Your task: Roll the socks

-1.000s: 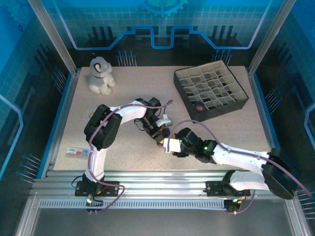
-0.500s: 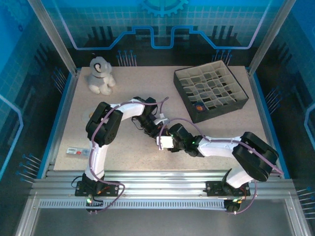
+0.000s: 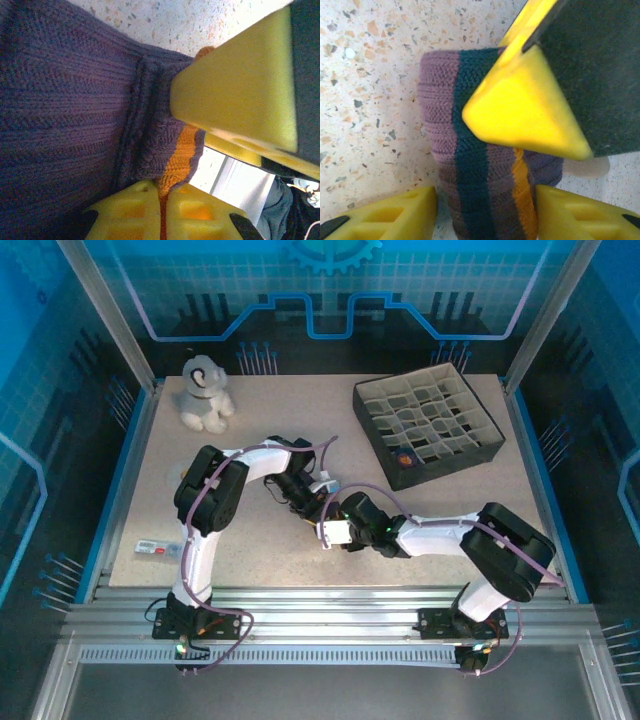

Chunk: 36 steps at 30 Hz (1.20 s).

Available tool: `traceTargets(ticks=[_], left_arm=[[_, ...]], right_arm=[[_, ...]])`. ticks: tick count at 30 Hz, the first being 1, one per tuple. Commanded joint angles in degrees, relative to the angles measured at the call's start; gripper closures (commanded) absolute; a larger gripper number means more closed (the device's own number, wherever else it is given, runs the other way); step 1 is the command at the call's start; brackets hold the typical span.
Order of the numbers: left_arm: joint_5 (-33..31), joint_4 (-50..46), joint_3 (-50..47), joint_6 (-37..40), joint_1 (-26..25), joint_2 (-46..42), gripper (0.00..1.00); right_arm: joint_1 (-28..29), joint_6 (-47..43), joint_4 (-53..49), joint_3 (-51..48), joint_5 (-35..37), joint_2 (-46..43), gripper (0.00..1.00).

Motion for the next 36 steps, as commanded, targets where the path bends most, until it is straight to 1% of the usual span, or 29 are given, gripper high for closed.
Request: traceTargets(ticks=[1,2,4,5,6,7,10,12,14,17,23,25,29,36], left_arm=[[-0.38,-2.49,0.55,1.3,0.81,1.97,1.0],[-0.32,-2.38,0.51,1.48,0.85,1.7,1.0],[-0.37,-2.08,0.29,1.71,0.88,1.11,1.0],[-0.18,-1.8,0.08,1.76,0.92,0.7,1.0],[-0.04,-1.52,-0.13,1.68,1.01,0.37,1.0],[0.07,-1.24,-0.34,1.6,1.02,0.01,1.0],[-0.06,0.29,-1.06,0.48,1.19,-1.0,0.96],[-2.16,2.79,-2.14,-1.59,1.19,-2.17,0.83],[-4.29,4.98,-3.29,-3.0,1.19,-3.73,0.76],[-5.69,8.06,-4.71,-4.34,1.62,-6.28,0.72],[-4.16,18.51,-10.2,-9.41,4.01,-13.14,0.7],[-4.45,20.51,-11.19,-10.84,4.59,-14.23,0.7],[-6.01,21.63,-10.59,-12.81,4.79,-13.62,0.71],[-7.86,27.87,-10.23,-18.78,4.79,-9.23,0.73]], right_arm=[[-0.95,-2.08,0.56,1.41,1.36,2.78,0.55],[-0.97,-2.24,1.72,1.22,1.79,2.89,0.6],[-0.92,-2.92,3.86,0.8,2.76,2.95,0.76],[-0.84,-3.27,4.59,0.67,3.45,2.94,0.86],[-0.65,-3.72,4.76,0.58,4.15,2.7,0.94],[-0.48,-4.01,4.58,0.58,4.61,2.48,1.0],[0.12,-3.55,-0.39,1.76,5.4,1.52,1.0],[0.44,-1.58,-7.08,3.83,5.78,1.19,1.0],[0.81,0.9,-13.39,5.98,6.49,1.61,1.0],[1.97,3.83,-20.14,7.29,5.18,1.67,1.0],[3.3,12.62,-30.83,11.4,2.74,3.35,1.0],[3.56,13.94,-32.72,11.9,2.0,3.8,1.0],[4.3,15.02,-35.55,12.71,-0.04,4.17,1.0],[4.14,19.15,-44.87,18.49,-7.44,5.58,1.0]])
